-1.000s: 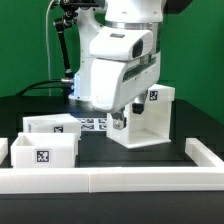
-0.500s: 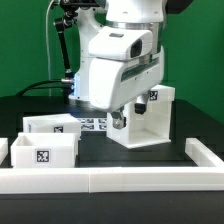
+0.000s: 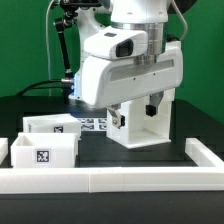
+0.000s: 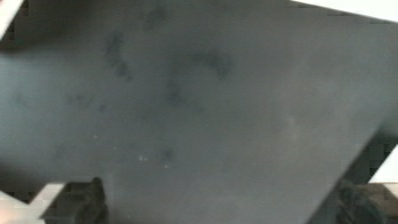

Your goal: Assemble drawer

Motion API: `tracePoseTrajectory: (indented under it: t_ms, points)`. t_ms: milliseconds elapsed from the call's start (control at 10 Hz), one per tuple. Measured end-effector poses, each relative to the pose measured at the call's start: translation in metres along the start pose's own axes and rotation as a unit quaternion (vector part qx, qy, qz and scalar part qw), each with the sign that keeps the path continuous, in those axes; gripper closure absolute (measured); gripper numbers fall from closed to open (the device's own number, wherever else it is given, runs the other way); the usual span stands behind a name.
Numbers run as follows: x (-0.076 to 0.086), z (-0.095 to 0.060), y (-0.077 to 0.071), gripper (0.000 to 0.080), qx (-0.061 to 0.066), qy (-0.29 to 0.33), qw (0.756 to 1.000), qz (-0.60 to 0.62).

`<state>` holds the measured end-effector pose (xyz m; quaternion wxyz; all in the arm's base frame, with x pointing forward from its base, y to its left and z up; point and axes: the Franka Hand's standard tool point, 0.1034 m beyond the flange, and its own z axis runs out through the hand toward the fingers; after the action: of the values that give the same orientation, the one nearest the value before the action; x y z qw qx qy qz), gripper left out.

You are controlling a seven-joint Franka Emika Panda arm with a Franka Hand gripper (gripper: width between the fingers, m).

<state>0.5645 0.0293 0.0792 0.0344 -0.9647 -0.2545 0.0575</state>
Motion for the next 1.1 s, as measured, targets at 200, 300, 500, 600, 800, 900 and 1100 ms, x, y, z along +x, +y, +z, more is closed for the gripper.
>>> tracePoseTrajectory:
  t_ms: [200, 300, 500, 600, 800, 900, 1100]
  points:
    - [0.000, -0.005, -0.007, 0.0150, -0.003, 0.001, 0.997, 0.076]
    - [-0.002, -0.011, -0.017, 0.0150, -0.009, 0.008, 0.997, 0.075]
    - [-0.010, -0.024, -0.041, 0.0150, -0.022, 0.026, 0.997, 0.074]
    - [-0.016, -0.033, -0.052, 0.0150, -0.028, 0.030, 0.997, 0.067]
    - [-0.030, -0.050, -0.067, 0.0150, -0.036, 0.037, 0.997, 0.058]
    - [-0.030, -0.048, -0.066, 0.0150, -0.035, 0.035, 0.997, 0.059]
    - [-0.030, -0.046, -0.066, 0.0150, -0.034, 0.034, 0.997, 0.059]
